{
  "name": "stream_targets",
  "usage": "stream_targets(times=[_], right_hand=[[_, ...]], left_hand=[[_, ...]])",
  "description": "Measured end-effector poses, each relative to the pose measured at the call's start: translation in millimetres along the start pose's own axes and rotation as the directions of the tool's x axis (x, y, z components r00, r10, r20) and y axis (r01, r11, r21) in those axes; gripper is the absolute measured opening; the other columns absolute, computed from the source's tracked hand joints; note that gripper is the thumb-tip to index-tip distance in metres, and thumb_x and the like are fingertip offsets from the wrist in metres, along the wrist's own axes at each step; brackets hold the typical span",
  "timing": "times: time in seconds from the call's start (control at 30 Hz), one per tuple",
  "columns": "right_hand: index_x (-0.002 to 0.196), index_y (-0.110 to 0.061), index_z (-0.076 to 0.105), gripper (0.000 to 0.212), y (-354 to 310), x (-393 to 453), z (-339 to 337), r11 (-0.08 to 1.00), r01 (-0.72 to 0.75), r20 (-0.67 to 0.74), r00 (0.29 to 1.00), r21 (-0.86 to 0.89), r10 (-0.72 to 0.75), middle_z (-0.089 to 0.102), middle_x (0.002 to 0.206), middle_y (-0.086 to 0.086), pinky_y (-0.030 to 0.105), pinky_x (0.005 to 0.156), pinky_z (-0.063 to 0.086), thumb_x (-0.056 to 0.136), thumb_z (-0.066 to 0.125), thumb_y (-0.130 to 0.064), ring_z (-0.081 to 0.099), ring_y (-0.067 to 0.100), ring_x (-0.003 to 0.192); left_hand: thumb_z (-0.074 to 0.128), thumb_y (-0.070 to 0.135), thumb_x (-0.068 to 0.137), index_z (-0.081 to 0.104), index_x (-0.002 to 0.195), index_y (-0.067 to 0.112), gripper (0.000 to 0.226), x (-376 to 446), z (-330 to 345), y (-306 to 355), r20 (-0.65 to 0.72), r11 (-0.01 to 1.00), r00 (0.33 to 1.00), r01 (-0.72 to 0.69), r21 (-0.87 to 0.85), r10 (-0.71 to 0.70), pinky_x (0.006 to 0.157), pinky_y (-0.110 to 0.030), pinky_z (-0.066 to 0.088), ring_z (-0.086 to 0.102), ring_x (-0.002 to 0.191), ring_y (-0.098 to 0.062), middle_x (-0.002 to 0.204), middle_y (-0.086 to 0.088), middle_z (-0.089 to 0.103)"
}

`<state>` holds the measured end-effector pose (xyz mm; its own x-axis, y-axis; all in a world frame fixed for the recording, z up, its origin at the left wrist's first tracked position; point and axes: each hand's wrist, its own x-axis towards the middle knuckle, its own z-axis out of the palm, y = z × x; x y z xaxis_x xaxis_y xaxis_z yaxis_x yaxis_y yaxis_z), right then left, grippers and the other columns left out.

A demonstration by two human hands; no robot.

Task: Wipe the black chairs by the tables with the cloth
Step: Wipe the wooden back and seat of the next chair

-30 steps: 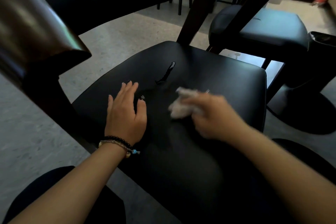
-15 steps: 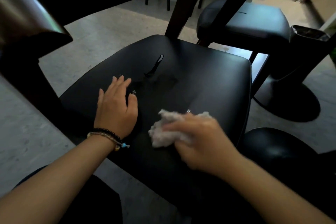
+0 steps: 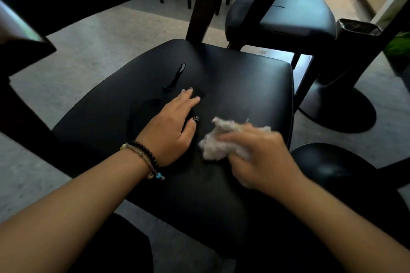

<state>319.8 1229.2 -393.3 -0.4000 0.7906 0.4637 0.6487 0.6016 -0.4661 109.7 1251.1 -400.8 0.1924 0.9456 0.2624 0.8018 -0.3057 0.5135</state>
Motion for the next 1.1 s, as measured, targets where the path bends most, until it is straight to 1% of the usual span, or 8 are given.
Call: stream_targets(times=[0.07,0.2,0.33,0.5,0.7,0.83,0.93,1.1], right_hand=[[0.100,-0.020,0.078,0.033,27.6,30.2,-4.8,0.980,-0.159,-0.089,0.985,-0.116,0.150,0.075,0.102,0.006,0.029,0.081,0.051,0.073,0.063,-0.008,0.069,0.027,0.091],[0.108,-0.023,0.076,0.034,56.9,62.7,-8.7,0.865,-0.496,-0.146,0.863,-0.068,0.484,0.073,0.111,0.006,0.015,0.092,0.037,0.080,0.062,-0.010,0.065,0.027,0.107],[0.099,-0.025,0.078,0.031,3.7,21.0,6.4,0.953,-0.294,-0.070,0.955,-0.069,0.289,0.075,0.104,0.005,0.040,0.088,0.053,0.074,0.064,-0.012,0.070,0.029,0.096],[0.100,-0.018,0.077,0.039,-24.1,-27.1,2.9,0.991,-0.120,-0.006,0.993,0.057,0.120,0.073,0.097,-0.004,0.018,0.095,0.045,0.066,0.062,-0.008,0.067,0.013,0.092],[0.109,-0.022,0.075,0.041,2.6,16.7,3.7,0.947,-0.309,-0.052,0.948,0.092,0.314,0.073,0.108,-0.002,0.011,0.093,0.039,0.073,0.069,-0.003,0.063,0.009,0.102],[0.111,-0.020,0.074,0.041,2.0,25.6,20.4,0.955,-0.294,-0.088,0.951,0.048,0.297,0.072,0.113,0.003,0.032,0.105,0.043,0.073,0.062,-0.011,0.063,0.022,0.114],[0.112,-0.025,0.073,0.044,14.6,45.9,20.5,0.949,-0.312,-0.072,0.947,0.035,0.314,0.072,0.113,0.001,0.019,0.097,0.038,0.072,0.056,-0.021,0.063,0.020,0.108],[0.120,-0.021,0.066,0.035,49.1,118.0,24.9,0.830,-0.557,-0.104,0.826,-0.005,0.554,0.060,0.135,0.008,0.030,0.097,0.038,0.089,0.051,-0.021,0.054,0.032,0.121]], left_hand=[[0.049,0.014,0.097,0.039,0.145,0.013,0.049,-1.7,4.6,-1.7,-0.007,1.000,1.000,0.009,-0.017,-0.009,0.113,-0.014,0.011,0.019,0.145,-0.007,0.156,0.000,0.029],[0.050,0.012,0.097,0.044,0.142,0.014,0.046,-2.3,7.3,-3.2,-0.073,0.997,0.997,0.036,-0.064,-0.041,0.112,-0.014,0.015,0.026,0.142,-0.007,0.153,0.000,0.036],[0.052,0.009,0.095,0.048,0.139,0.013,0.045,-2.3,7.2,-3.9,-0.117,0.995,0.993,0.025,-0.098,-0.036,0.112,-0.013,0.019,0.033,0.139,-0.008,0.149,0.000,0.041],[0.051,0.007,0.095,0.050,0.138,0.016,0.044,-1.9,1.2,-4.9,-0.193,0.985,0.978,0.045,-0.169,-0.078,0.106,-0.004,0.022,0.037,0.132,-0.003,0.146,0.001,0.045],[0.050,0.013,0.096,0.049,0.138,0.019,0.042,-8.1,-10.6,-12.8,-0.181,0.982,0.973,0.113,-0.152,-0.140,0.111,-0.023,0.026,0.034,0.138,-0.008,0.150,0.003,0.040],[0.050,0.014,0.096,0.050,0.138,0.015,0.041,-15.1,-17.1,-25.7,-0.119,0.997,0.990,0.074,-0.039,-0.078,0.111,-0.014,0.015,0.024,0.140,-0.002,0.152,0.002,0.037],[0.051,0.017,0.096,0.049,0.139,0.012,0.043,-15.1,-26.1,-36.7,-0.070,0.993,0.997,-0.014,0.120,0.023,0.109,-0.007,0.007,0.020,0.140,-0.001,0.152,-0.001,0.037],[0.046,0.024,0.098,0.042,0.144,0.013,0.047,-22.0,-31.9,-53.4,-0.112,0.992,0.993,0.061,0.109,-0.049,0.114,-0.024,0.014,0.023,0.144,-0.010,0.153,-0.002,0.035]])
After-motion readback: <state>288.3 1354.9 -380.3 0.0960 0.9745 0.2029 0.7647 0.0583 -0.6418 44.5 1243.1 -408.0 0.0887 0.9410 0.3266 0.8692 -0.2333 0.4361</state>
